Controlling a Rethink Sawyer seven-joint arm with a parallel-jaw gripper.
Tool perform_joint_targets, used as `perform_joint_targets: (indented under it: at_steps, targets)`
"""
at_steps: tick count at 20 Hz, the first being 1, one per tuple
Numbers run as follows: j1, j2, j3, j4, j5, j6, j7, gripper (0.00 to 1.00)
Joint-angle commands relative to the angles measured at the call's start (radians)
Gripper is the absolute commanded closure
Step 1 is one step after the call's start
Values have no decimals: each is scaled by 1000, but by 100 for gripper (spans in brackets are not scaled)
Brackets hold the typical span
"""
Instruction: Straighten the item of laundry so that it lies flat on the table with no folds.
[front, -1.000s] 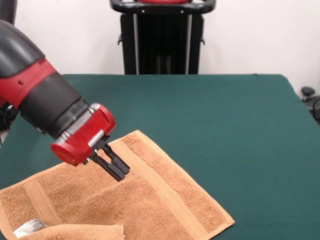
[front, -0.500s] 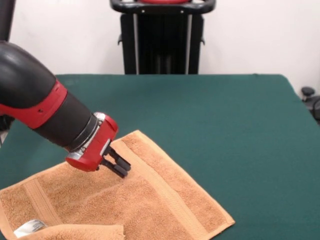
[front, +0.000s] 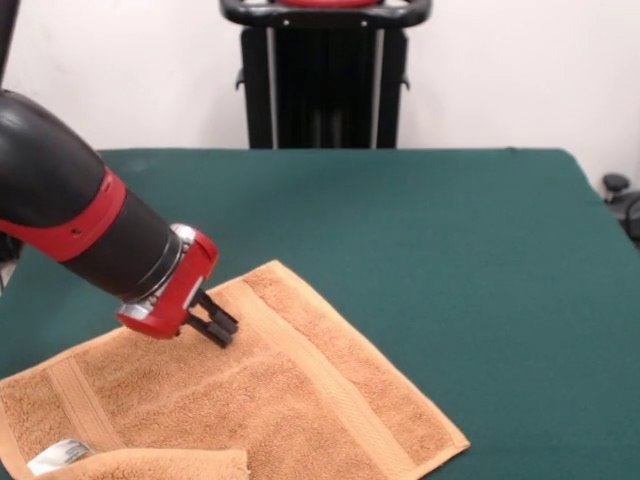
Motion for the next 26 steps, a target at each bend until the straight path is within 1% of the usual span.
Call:
perform_joint_targets:
  at_steps: [1,4,8,11,15,17,20,25,26]
  targets:
    - [73,8,-128,-48,34,97,187,100]
    - [78,12,-138,-20,75,131,211,100]
    - [88,23,-152,3,97,92,220,100]
    - [94,29,-161,6,119,94,221,100]
    - [106,54,-184,-12,143,99,204,100]
    - [108,68,-188,-18,150,80,193,100]
    - [107,108,-193,-59,151,56,148,100]
    - [108,138,-213,-107,143,111,81,100]
    - [114,155,-219,-136,134,126,63,100]
